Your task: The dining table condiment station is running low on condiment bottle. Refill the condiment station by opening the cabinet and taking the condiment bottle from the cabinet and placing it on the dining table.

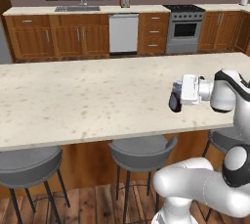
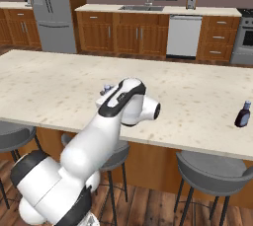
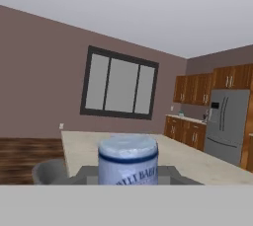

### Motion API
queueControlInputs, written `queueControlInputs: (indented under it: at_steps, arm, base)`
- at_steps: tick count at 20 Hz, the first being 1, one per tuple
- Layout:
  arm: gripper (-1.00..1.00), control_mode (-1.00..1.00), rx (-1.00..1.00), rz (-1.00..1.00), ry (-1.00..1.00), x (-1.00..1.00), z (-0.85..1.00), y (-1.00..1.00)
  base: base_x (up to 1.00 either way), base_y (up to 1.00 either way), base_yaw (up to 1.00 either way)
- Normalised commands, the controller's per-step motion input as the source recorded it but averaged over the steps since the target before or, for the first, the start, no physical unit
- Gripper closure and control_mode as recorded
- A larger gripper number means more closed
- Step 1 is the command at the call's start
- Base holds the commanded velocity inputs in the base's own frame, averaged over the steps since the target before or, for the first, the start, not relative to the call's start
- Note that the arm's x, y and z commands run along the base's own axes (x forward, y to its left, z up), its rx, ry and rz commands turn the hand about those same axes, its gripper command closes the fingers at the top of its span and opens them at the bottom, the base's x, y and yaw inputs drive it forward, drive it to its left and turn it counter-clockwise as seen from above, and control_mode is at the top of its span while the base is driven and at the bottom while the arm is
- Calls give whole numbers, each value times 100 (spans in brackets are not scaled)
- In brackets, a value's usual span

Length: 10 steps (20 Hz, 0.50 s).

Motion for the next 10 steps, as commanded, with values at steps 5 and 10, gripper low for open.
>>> queueControlInputs:
  at_steps: [5, 10]
  arm:
    - [100, -100, 0, 0, 6, 58, -37, 0]
    - [100, -100, 1, 0, 1, 58, -40, 0]
  base:
    - [0, 0, 0]
    - [0, 0, 0]
